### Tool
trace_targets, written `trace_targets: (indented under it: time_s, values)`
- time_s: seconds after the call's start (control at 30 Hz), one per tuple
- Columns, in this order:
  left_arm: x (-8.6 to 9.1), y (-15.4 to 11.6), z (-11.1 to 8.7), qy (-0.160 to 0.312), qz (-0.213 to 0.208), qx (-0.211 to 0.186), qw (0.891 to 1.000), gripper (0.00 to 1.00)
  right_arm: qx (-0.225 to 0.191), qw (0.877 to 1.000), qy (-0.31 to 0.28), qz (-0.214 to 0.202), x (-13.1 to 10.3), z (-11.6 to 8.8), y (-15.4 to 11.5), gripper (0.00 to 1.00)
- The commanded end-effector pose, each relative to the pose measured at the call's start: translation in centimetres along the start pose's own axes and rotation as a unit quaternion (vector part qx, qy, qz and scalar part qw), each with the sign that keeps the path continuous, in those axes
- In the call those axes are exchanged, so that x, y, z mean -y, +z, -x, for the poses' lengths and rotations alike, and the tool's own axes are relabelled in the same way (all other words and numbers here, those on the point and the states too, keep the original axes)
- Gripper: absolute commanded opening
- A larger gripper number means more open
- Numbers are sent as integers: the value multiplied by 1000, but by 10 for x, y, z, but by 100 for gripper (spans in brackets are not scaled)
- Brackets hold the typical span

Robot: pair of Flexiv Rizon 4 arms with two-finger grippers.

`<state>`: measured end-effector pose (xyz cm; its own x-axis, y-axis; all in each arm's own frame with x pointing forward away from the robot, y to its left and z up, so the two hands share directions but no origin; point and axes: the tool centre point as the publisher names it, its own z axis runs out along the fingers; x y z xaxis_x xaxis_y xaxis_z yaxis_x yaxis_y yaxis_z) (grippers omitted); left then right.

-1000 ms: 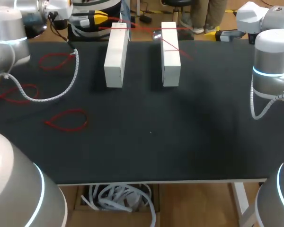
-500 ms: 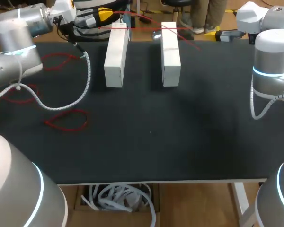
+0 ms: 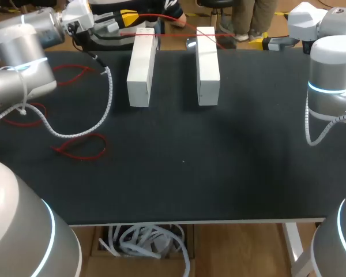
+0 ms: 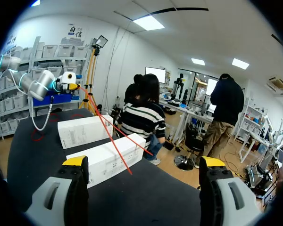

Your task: Grab the tape and strap the tape.

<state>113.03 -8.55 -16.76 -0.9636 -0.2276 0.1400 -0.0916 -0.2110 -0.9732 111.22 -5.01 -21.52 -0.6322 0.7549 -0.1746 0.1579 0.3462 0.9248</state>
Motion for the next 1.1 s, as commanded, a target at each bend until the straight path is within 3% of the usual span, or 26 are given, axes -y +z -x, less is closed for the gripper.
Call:
trace_targets:
  time_s: [0.03, 0.23, 0.4, 0.63, 0.83, 1.1]
  values:
    - [0, 2, -7, 0, -15, 48, 999, 0, 0, 1000, 0, 0, 0, 0, 1, 100]
    - [-1, 36, -17, 9, -24, -47, 999, 0, 0, 1000, 0, 0, 0, 0, 1, 100]
    - [1, 58, -20, 15, -22, -92, 995, 0, 0, 1000, 0, 0, 0, 0, 1, 100]
    - [10, 83, -27, 26, -57, -158, 985, 0, 0, 1000, 0, 0, 0, 0, 1, 100]
    - [14, 93, -34, 32, -60, -187, 980, 0, 0, 1000, 0, 0, 0, 0, 1, 100]
    - [15, 99, -48, 26, -65, -182, 981, 0, 0, 1000, 0, 0, 0, 0, 1, 100]
